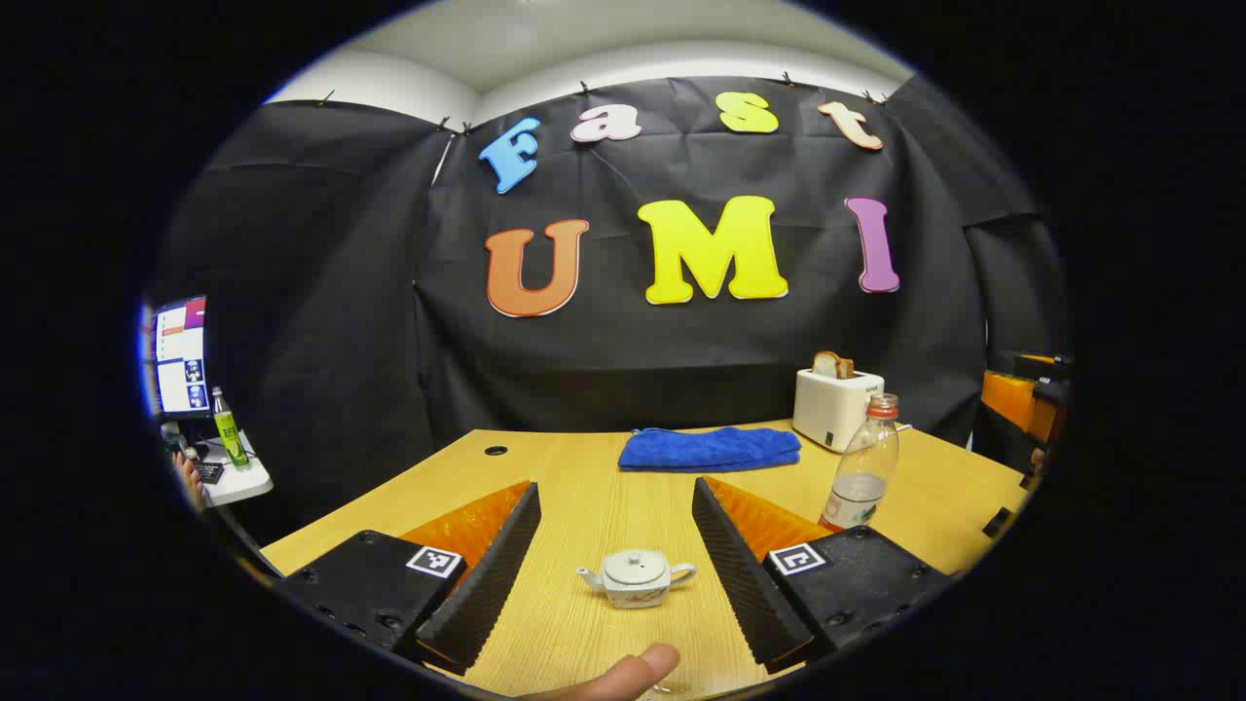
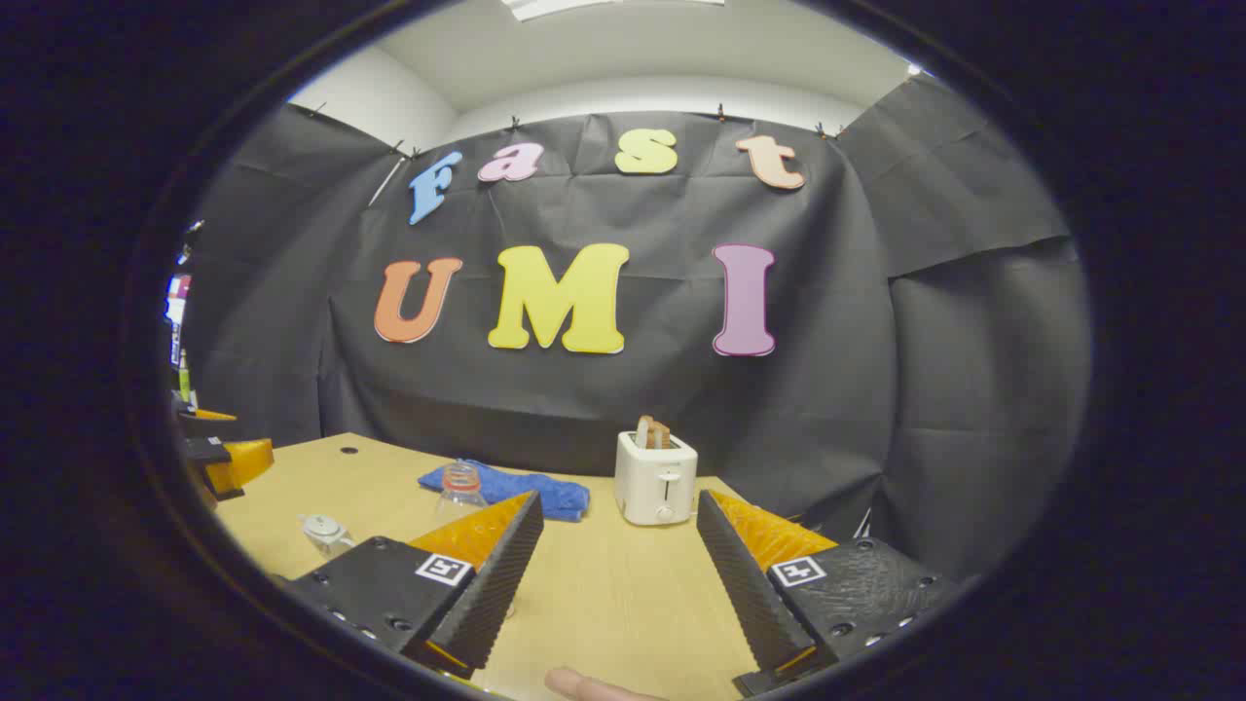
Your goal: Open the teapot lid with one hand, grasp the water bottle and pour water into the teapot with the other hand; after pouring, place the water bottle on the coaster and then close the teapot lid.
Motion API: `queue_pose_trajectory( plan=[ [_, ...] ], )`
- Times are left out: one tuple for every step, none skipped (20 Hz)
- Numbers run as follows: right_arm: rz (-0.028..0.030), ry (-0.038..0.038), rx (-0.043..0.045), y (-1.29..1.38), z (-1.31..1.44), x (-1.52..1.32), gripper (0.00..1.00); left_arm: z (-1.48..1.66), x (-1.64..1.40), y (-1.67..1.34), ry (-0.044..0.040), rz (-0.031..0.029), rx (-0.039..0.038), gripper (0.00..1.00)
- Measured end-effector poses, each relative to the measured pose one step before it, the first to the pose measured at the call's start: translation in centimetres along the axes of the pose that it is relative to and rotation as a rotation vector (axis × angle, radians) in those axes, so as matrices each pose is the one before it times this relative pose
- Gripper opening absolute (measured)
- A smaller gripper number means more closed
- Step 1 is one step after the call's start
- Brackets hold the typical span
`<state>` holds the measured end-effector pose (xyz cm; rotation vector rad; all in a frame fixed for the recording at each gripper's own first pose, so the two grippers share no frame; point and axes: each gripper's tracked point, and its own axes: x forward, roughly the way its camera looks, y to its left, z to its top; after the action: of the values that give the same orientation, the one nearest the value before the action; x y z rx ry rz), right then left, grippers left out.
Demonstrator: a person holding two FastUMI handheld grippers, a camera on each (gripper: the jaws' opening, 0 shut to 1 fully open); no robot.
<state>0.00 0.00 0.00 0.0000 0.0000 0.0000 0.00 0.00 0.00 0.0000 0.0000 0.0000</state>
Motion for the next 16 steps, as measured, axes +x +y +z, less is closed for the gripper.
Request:
queue_pose_trajectory(
  plan=[
    [0.00368, -0.00289, -0.00533, 0.310, 0.022, -0.163, 0.95, -0.148, 0.114, 0.333, 0.00767, 0.01069, 0.00305, 0.99],
    [0.00791, -0.00411, -0.00747, 0.570, 0.005, -0.059, 0.97, 0.328, -0.056, 0.169, -0.00806, 0.00124, -0.00084, 0.99],
    [0.00643, 0.00370, -0.01244, 0.498, -0.195, 0.070, 0.97, 0.043, 0.008, -0.102, -0.00198, -0.00593, -0.00148, 0.98],
    [0.00251, 0.00607, -0.01305, 0.203, -0.240, -0.019, 0.97, -0.062, 0.123, 0.122, -0.00052, 0.00275, -0.00086, 0.98],
    [-0.00072, 0.00203, -0.01503, 0.178, -0.068, 0.101, 0.97, -0.134, 0.180, 0.216, 0.00019, 0.00922, -0.00351, 0.98],
    [-0.00177, -0.00098, -0.00612, 0.060, 0.002, 0.089, 0.97, -0.277, 0.075, 0.215, 0.00935, 0.00227, -0.00610, 0.98],
    [-0.00172, 0.00010, -0.00254, -0.109, -0.017, -0.065, 0.97, -0.171, 0.093, 0.069, 0.00483, 0.00187, -0.00520, 0.99],
    [0.00147, 0.00103, -0.00136, -0.001, -0.012, 0.036, 0.97, -0.054, 0.217, -0.016, 0.00106, -0.00012, -0.00343, 0.99],
    [0.00177, 0.00170, -0.00049, 0.105, -0.156, 0.065, 0.97, -0.006, 0.191, -0.003, -0.00048, -0.00313, -0.00256, 0.99],
    [0.00063, 0.00206, -0.00028, -0.018, -0.052, 0.052, 0.95, -0.042, 0.051, 0.059, -0.00013, -0.00153, -0.00300, 0.99],
    [-0.00096, 0.00448, -0.00244, -0.020, -0.057, 0.059, 0.95, 0.067, 0.142, 0.180, -0.00273, 0.00274, -0.00946, 0.99],
    [-0.00243, 0.00197, -0.00093, -0.084, -0.161, 0.176, 0.97, -0.050, 0.145, 0.114, -0.00132, -0.00014, -0.01074, 0.99],
    [-0.00120, 0.00365, 0.00061, -0.045, -0.094, 0.014, 0.97, -0.070, 0.103, 0.137, -0.00134, 0.00134, -0.00780, 0.99],
    [-0.00124, 0.00359, 0.00102, 0.029, -0.096, 0.097, 0.98, -0.092, 0.209, 0.171, 0.00132, 0.00378, -0.00648, 0.99],
    [-0.00250, 0.00097, -0.00070, 0.020, 0.042, 0.041, 0.98, -0.016, 0.294, 0.265, -0.00491, 0.00097, -0.01199, 0.99],
    [-0.00155, -0.00210, -0.00275, -0.079, 0.004, 0.079, 0.98, 0.124, 0.579, -0.098, -0.02089, -0.00805, -0.01999, 0.99]
  ],
)
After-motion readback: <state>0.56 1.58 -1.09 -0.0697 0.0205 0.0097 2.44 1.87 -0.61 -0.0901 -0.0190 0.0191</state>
